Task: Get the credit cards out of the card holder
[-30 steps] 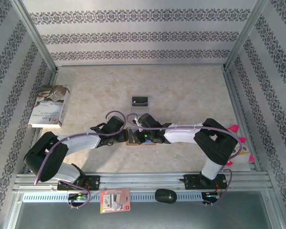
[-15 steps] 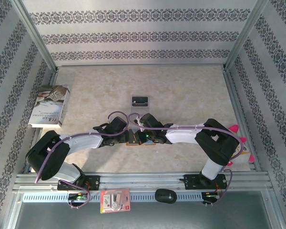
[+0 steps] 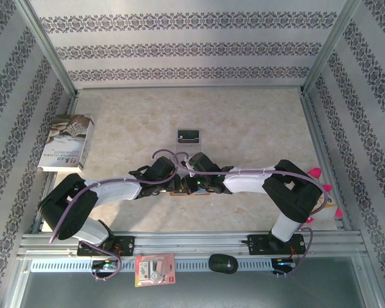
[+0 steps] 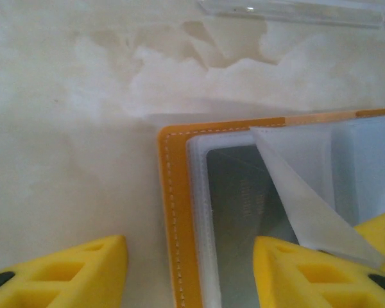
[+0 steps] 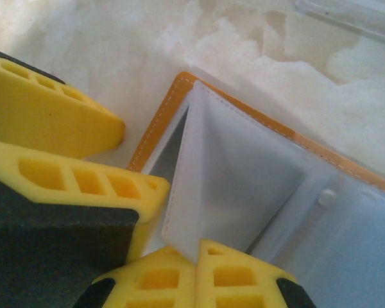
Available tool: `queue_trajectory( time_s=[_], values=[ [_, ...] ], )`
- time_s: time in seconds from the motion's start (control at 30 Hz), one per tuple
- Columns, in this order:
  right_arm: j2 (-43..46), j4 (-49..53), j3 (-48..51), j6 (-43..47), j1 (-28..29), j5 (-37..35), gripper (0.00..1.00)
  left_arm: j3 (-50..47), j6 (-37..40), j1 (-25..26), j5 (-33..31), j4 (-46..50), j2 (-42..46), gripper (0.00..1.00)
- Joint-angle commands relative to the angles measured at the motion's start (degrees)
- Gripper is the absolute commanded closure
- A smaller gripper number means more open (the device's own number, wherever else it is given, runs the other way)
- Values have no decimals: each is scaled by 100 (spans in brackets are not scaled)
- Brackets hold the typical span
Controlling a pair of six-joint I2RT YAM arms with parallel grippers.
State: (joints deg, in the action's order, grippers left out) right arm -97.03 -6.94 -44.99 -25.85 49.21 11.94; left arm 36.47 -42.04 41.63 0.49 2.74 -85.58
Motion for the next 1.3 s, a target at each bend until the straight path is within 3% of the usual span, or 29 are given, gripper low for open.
queue_trajectory(
  time_s=[0.0, 0.37, 0.6, 1.07, 1.27],
  values=[
    [99, -176, 50, -103, -52, 71, 98, 32, 73, 160, 665, -758, 97, 49],
    [99, -194, 17, -118, -52, 87, 99, -51, 129, 197, 183, 337, 983, 63],
    [96, -220, 26, -161, -54, 88, 99, -105, 45, 208, 544, -55, 558, 92],
    [75, -221, 26, -211, -52, 85, 99, -14, 190, 197, 686, 187, -55, 100],
    [197, -138, 111, -287, -54, -150, 93, -43, 234, 188, 687, 500, -148, 100]
  ],
)
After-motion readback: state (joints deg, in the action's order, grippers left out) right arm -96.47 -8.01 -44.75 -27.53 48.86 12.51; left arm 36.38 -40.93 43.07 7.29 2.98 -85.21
